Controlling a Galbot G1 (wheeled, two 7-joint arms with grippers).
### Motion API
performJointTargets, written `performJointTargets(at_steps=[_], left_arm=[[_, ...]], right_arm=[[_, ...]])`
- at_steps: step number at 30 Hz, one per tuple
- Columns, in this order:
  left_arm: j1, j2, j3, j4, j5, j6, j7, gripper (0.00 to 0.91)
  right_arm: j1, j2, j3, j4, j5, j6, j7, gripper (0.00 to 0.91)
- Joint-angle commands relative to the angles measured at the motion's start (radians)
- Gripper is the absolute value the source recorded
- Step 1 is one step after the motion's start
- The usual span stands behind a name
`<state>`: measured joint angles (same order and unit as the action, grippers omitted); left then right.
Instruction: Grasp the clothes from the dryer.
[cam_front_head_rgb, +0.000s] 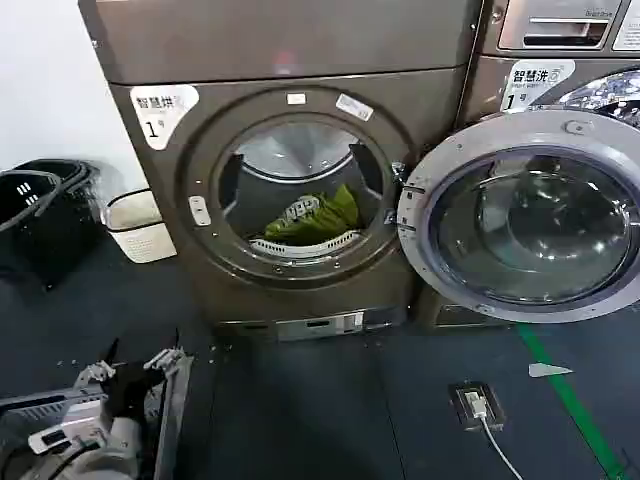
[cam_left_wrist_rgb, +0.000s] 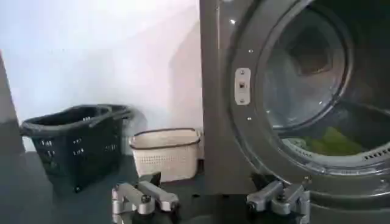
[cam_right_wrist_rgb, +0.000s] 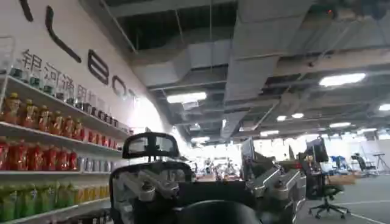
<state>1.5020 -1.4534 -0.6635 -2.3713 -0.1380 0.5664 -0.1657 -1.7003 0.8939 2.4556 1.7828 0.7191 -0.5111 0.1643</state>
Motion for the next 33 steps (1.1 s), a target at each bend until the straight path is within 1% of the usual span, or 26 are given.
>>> performJointTargets(at_steps=[1, 3, 6, 8, 11, 19, 33], left_arm=[[0.000, -0.001, -0.002, 0.001, 0.007, -0.002, 0.010, 0.907], [-0.002, -0.003, 0.000, 0.004, 0.005, -0.003, 0.011, 0.907], [-0.006, -0.003, 0.000, 0.002, 0.002, -0.004, 0.015, 0.907], [-0.011, -0.001, 0.000, -0.002, -0.001, -0.005, 0.019, 0.907], [-0.016, 0.003, -0.001, -0.006, -0.008, -0.004, 0.021, 0.907], [-0.023, 0.014, -0.005, -0.011, -0.017, -0.003, 0.024, 0.907], [-0.015, 0.017, -0.008, -0.020, -0.026, -0.005, 0.026, 0.907]], right_arm=[[0.003, 0.000, -0.001, 0.002, 0.011, 0.002, 0.001, 0.907], [0.000, 0.003, -0.004, 0.007, 0.047, 0.023, -0.004, 0.907], [-0.004, 0.014, -0.004, 0.019, 0.052, 0.033, -0.064, 0.907], [-0.004, 0.022, -0.006, 0.031, 0.054, 0.043, -0.088, 0.907], [-0.002, 0.025, -0.011, 0.033, 0.074, 0.081, -0.085, 0.907], [0.001, 0.030, -0.006, 0.037, 0.079, 0.085, -0.079, 0.907], [-0.006, 0.030, 0.008, 0.036, 0.085, 0.091, -0.092, 0.907]])
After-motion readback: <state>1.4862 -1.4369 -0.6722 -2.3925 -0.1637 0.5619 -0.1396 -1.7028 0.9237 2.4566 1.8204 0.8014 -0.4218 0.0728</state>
